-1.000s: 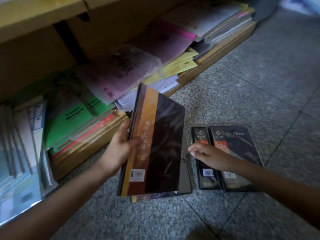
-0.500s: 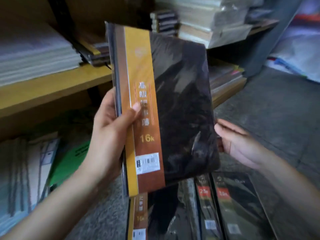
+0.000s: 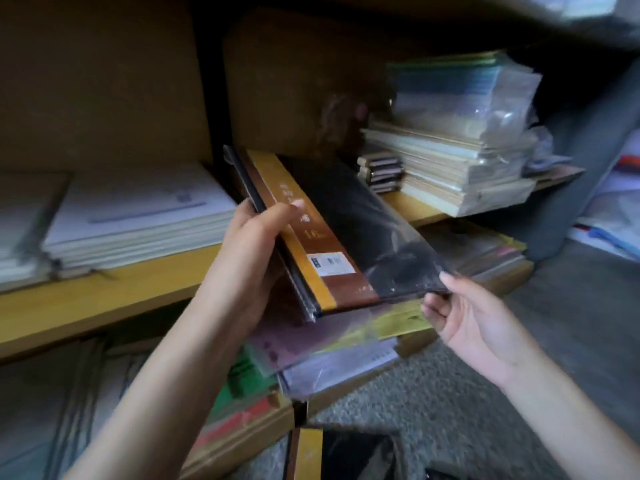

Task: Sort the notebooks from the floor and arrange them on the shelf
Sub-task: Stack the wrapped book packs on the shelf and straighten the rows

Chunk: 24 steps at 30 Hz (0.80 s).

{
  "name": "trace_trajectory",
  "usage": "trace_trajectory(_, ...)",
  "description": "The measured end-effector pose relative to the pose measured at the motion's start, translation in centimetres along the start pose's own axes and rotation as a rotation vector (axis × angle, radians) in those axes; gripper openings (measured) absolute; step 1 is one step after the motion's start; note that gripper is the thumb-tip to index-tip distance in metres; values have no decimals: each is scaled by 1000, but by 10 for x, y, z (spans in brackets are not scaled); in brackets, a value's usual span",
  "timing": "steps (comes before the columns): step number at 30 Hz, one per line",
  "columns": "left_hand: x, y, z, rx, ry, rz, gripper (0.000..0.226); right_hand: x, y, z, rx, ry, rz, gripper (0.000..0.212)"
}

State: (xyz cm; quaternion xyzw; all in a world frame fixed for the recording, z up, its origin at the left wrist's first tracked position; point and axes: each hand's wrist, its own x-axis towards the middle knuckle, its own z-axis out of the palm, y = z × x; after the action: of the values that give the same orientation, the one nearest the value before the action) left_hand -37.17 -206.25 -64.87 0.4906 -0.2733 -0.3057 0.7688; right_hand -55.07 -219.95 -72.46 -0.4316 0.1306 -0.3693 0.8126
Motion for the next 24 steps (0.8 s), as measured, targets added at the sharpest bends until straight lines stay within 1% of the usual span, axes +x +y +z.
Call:
trace_trajectory(2, -2, -6, -3, 108, -51, 14, 40, 6, 0, 1, 11, -11, -8, 49)
trace_trajectory(3, -6, -9, -4, 241, -70, 43, 48, 9, -1, 4, -4, -21, -12, 44)
trace_trajectory(6, -20, -17, -7, 792, -62, 123, 69, 19, -4, 9, -34, -3, -30, 17)
trace_trajectory(7, -25, -18, -7, 907, -73, 140, 73, 22, -5, 11, -33, 22, -46, 14)
trace_trajectory(8, -29, -20, -8, 1022, -81, 146, 77, 26, -5, 13, -40, 49, -62, 17)
trace_trajectory(9, -31, -21, -8, 1193, -72, 184, 80, 31, -6, 13, -50, 75, -79, 20)
trace_trajectory(11, -30, -26, -11, 1555, 14, 408, 76, 37, -7, 16, -71, 94, -106, 26)
trace_trajectory(12, -27, -26, -11, 1630, 55, 494, 69, 40, -8, 18, -92, 88, -112, 25)
trace_trajectory(14, -15, -32, -12, 1648, 72, 634, 58, 48, -8, 21, -158, 91, -124, 23)
trace_trajectory(15, -10, -35, -12, 1655, 64, 660, 56, 51, -8, 23, -194, 104, -135, 31)
trace_trajectory(17, -2, -35, -10, 1676, 85, 674, 54, 55, -8, 27, -264, 132, -166, 50)
trace_trajectory(19, 6, -36, -8, 1689, 126, 676, 53, 58, -7, 32, -311, 131, -197, 63)
trace_trajectory(21, 14, -35, -7, 1695, 147, 667, 52, 60, -4, 35, -379, 134, -214, 67)
trace_trajectory(24, 29, -35, -10, 1678, 236, 672, 42, 60, 2, 37, -618, 98, -197, 66)
